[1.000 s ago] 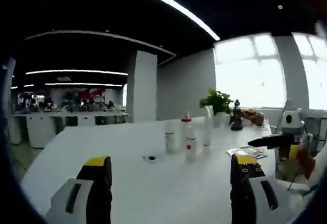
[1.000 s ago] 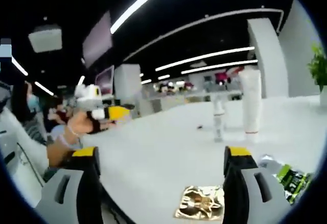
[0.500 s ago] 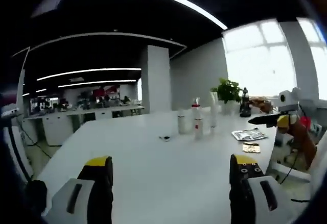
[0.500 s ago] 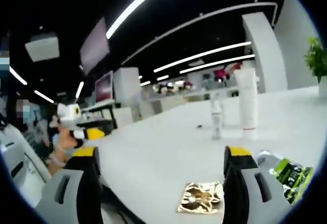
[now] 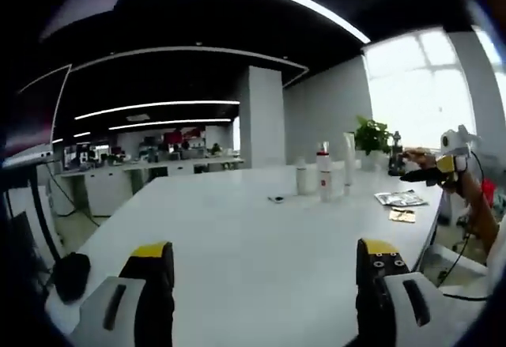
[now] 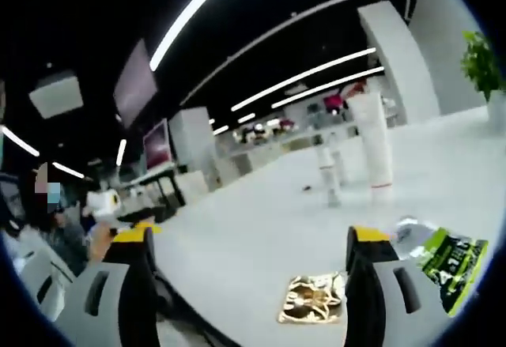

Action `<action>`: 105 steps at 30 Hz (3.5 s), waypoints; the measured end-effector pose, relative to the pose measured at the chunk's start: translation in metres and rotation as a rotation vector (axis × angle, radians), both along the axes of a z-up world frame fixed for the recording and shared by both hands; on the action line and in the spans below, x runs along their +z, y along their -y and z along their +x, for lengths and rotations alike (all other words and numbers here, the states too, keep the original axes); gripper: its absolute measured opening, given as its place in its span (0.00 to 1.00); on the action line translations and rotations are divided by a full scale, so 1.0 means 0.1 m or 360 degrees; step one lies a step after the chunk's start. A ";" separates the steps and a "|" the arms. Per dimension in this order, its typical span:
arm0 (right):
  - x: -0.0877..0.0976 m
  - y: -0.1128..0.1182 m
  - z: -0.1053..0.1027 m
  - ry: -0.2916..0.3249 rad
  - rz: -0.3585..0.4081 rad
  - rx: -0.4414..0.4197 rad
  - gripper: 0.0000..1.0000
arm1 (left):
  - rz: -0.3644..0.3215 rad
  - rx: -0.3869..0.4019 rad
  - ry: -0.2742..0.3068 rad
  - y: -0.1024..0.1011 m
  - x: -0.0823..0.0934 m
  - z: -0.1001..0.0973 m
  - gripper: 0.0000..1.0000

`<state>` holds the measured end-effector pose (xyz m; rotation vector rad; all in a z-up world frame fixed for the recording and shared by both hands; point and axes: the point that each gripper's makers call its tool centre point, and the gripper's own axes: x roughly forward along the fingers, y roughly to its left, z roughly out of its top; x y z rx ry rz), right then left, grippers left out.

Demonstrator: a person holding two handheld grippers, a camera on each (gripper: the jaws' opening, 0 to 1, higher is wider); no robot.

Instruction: Arrange the skincare products in the storage area until every visible bottle or jar stands upright without overlapping.

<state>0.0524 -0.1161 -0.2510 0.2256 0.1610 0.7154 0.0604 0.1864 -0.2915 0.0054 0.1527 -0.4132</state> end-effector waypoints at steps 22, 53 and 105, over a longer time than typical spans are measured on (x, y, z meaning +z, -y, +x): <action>-1.02 0.27 0.06 -0.1256 -0.1123 -0.0058 0.85 | -0.0077 -0.0101 0.0058 0.18 0.18 -0.09 0.98; -1.08 0.21 0.06 -0.1373 -0.1409 -0.0088 0.38 | -0.0038 -0.0151 0.0005 0.26 0.09 -0.09 0.96; -0.01 -0.71 0.65 -0.0112 -0.0478 0.0011 0.36 | -0.0055 -0.0389 0.0068 1.18 0.02 -0.01 0.93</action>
